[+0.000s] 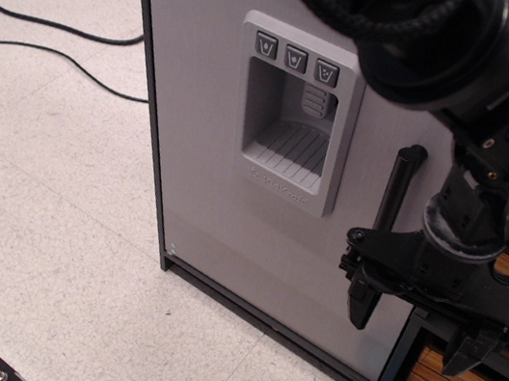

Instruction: Open fridge

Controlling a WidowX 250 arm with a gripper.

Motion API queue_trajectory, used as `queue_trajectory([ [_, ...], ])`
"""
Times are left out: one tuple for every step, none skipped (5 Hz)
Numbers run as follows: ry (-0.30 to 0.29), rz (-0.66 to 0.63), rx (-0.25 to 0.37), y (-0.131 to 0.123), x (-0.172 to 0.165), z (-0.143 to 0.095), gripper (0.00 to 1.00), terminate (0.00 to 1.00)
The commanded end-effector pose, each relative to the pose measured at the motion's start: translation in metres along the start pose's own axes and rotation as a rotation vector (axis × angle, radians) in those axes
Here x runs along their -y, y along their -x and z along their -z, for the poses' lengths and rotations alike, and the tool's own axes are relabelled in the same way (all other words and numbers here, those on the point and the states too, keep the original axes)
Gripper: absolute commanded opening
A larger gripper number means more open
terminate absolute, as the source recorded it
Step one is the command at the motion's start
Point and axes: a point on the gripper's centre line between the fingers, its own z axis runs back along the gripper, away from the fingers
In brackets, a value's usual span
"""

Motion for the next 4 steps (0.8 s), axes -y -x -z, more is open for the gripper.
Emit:
queue_trajectory([
  [0.000,0.000,0.000,0.000,0.000,0.000,1.00,0.00],
  [0.010,0.074,0.071,-0.025,-0.014,-0.007,1.00,0.00],
  [0.039,0.076,0.131,-0.047,-0.024,-0.014,1.00,0.00],
  [0.051,0.093,0.192,-0.071,-0.031,-0.012,1.00,0.00],
])
